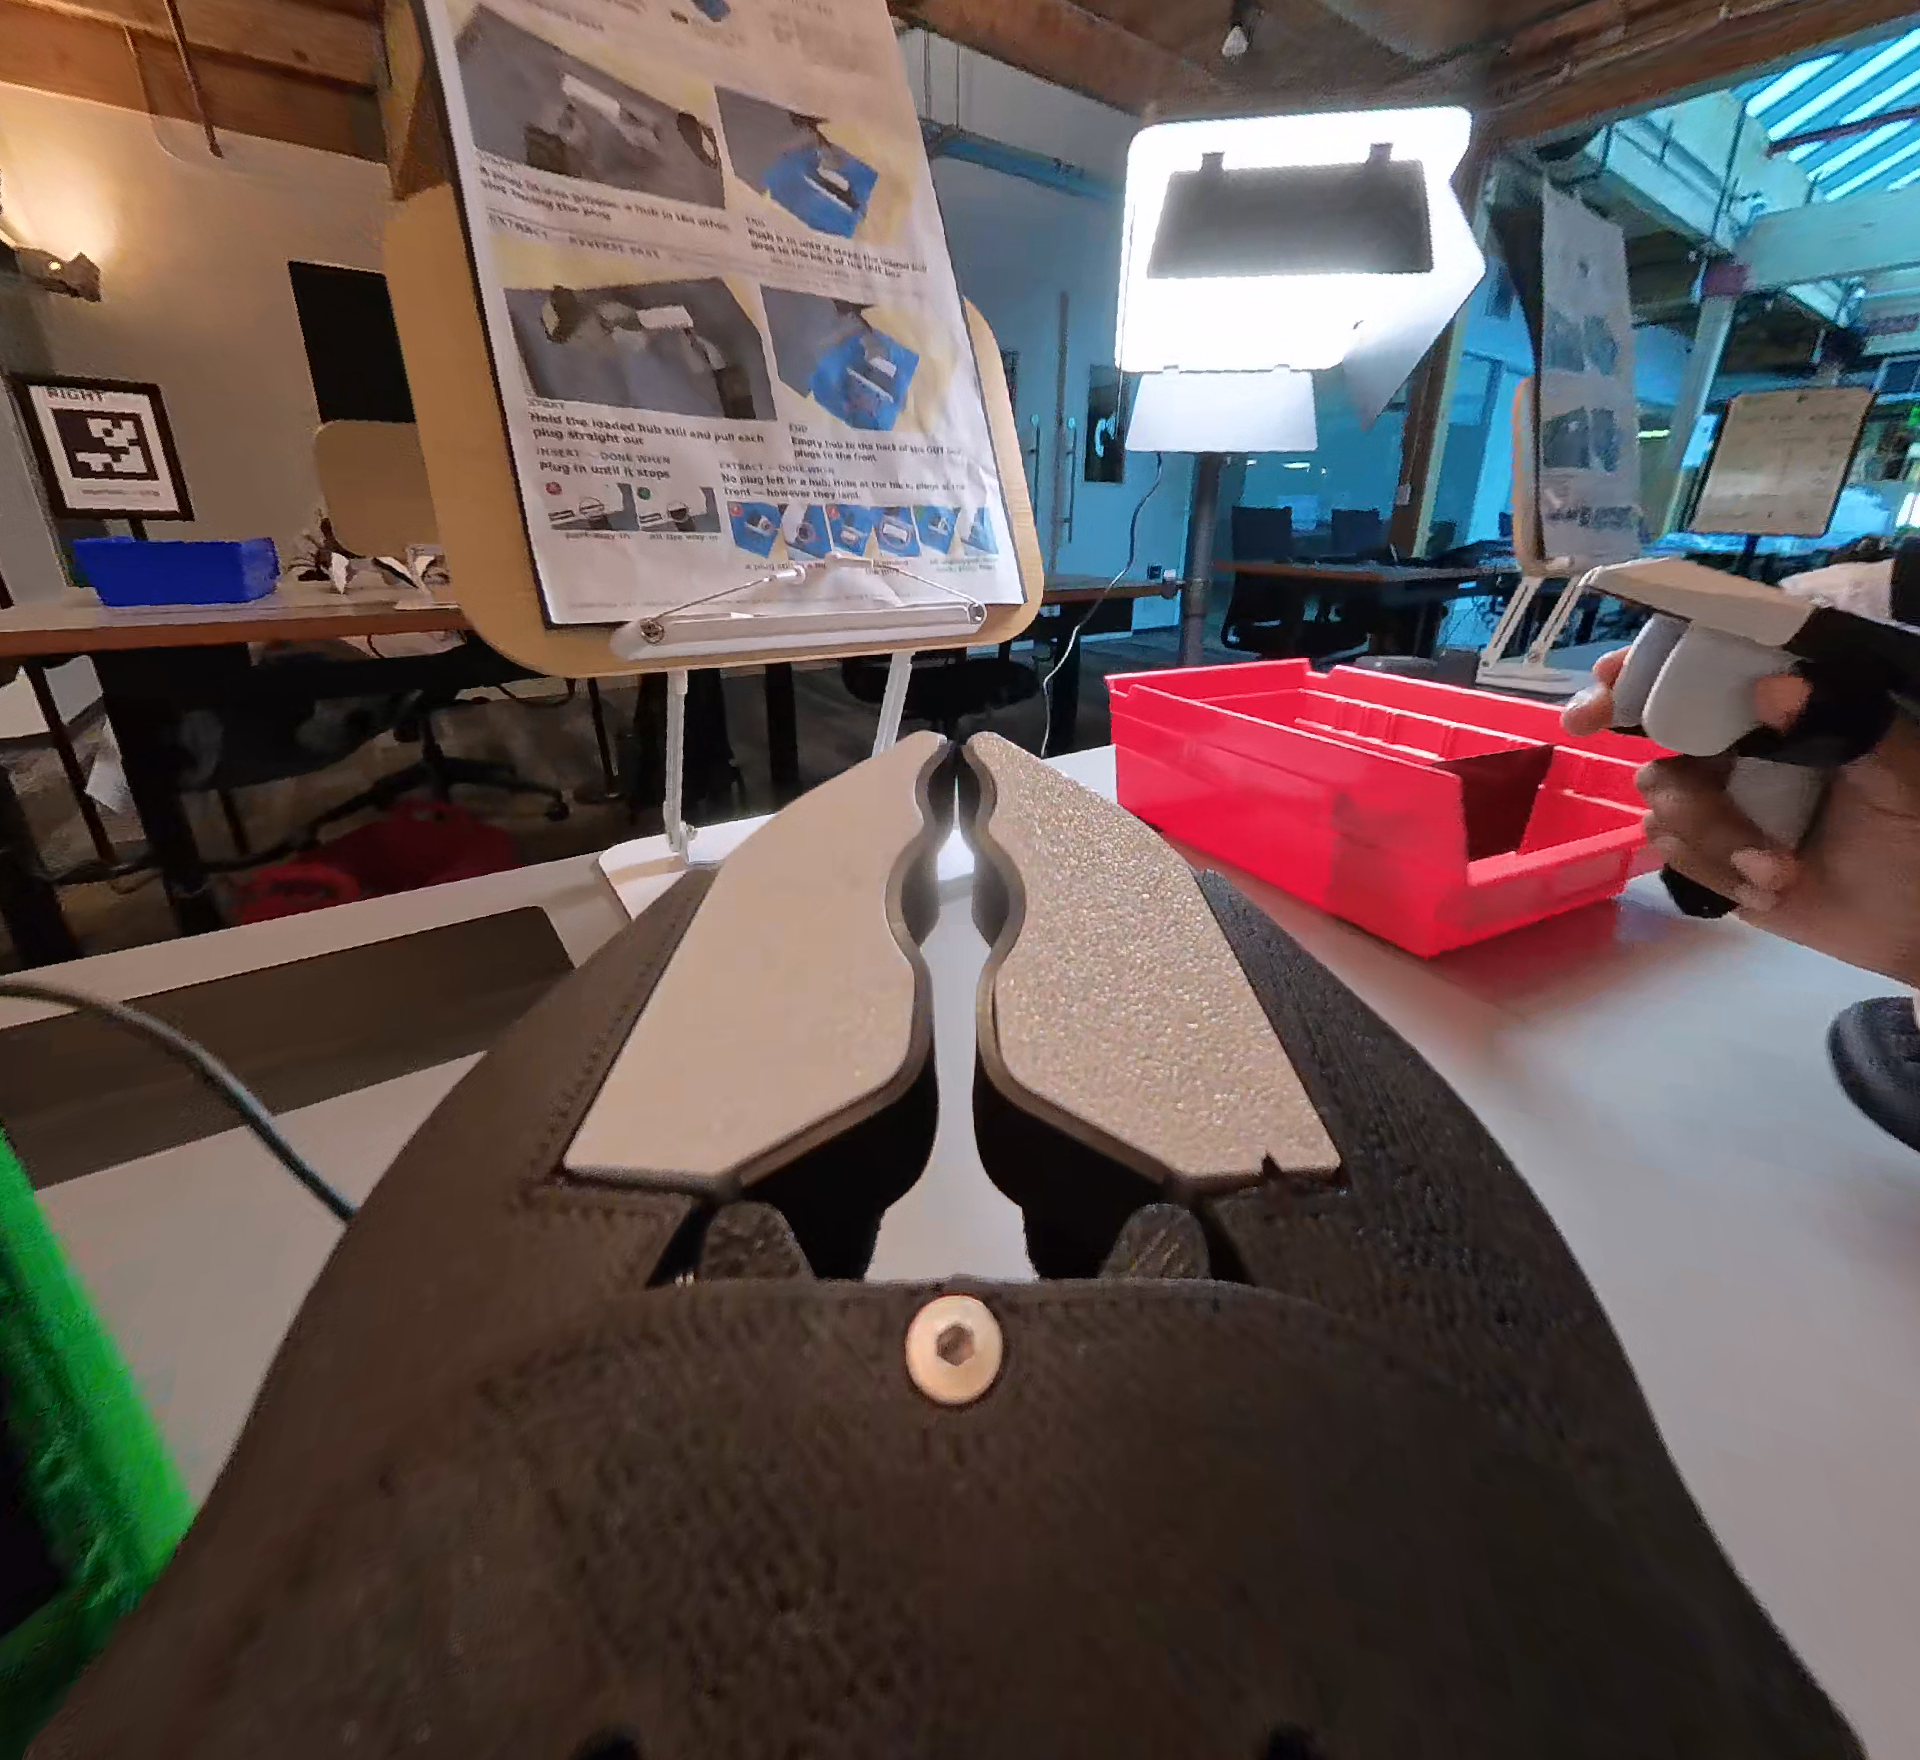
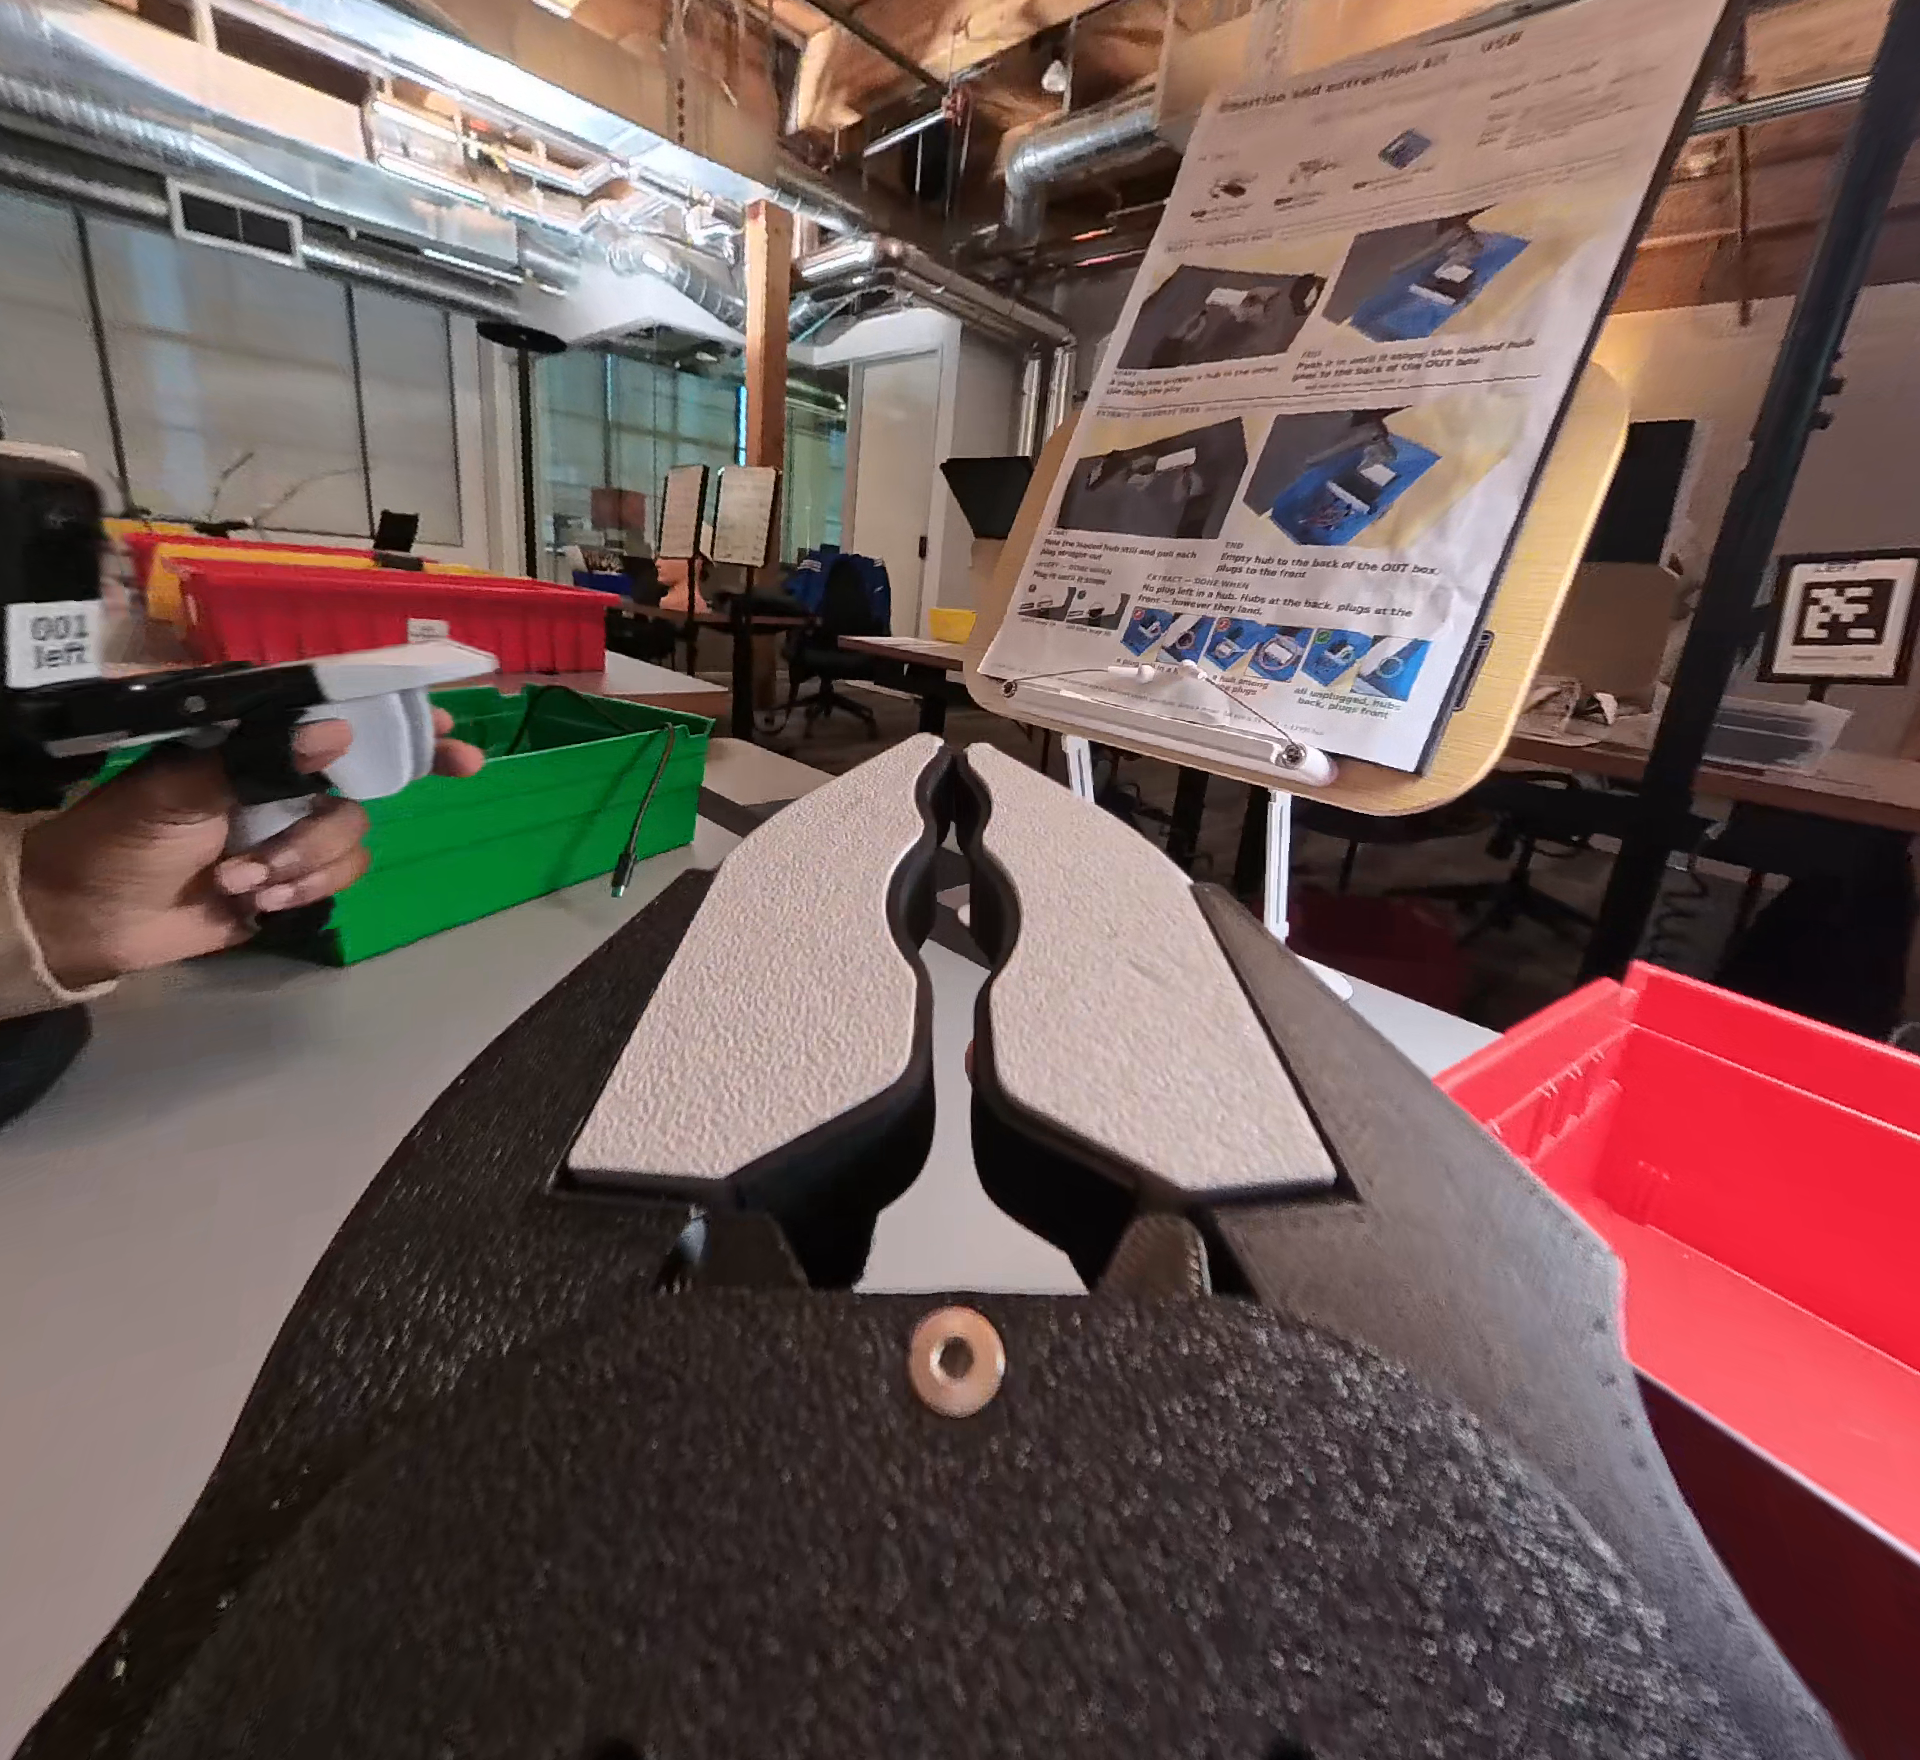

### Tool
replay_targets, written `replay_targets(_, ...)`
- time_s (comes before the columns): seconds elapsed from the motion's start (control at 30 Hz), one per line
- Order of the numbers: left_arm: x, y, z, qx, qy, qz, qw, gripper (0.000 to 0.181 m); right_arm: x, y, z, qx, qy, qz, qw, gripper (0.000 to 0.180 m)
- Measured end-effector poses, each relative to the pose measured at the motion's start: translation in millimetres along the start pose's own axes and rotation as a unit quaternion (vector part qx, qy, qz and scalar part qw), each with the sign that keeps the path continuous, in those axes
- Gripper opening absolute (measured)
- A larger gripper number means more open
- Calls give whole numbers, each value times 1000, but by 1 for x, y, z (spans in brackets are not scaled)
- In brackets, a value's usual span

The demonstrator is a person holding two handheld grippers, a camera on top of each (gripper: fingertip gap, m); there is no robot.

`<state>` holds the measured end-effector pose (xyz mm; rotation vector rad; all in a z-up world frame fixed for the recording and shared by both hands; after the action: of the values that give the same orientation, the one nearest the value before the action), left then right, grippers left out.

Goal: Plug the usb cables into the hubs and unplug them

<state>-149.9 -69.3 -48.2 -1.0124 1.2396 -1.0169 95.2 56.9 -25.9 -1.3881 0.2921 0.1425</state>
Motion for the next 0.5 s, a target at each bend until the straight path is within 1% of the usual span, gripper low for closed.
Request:
replay_targets(0.1,20,-5,-3,0,-5,6,1000,0,11,-4,2,-26,6,17,1000,0)
replay_targets(0.2,30,-11,-7,11,-7,12,1000,0,19,-7,6,-36,12,25,999,0)
replay_targets(0.3,31,-12,-11,21,-7,15,1000,0,25,-4,12,-44,24,25,998,0)
replay_targets(0.5,26,-1,-17,40,-1,-4,999,0,31,-10,17,-44,33,34,998,0)
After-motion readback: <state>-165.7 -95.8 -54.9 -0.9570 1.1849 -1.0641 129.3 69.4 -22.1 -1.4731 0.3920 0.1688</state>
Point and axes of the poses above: each gripper's, where its closed fingertips meet, x back along the fingers, y out of its underside, z = x × y across the jaws, the point moved 1 cm from there along x, back along the fingers, and after that the axes turned 11 degrees about -y, right-handed, at the moved point
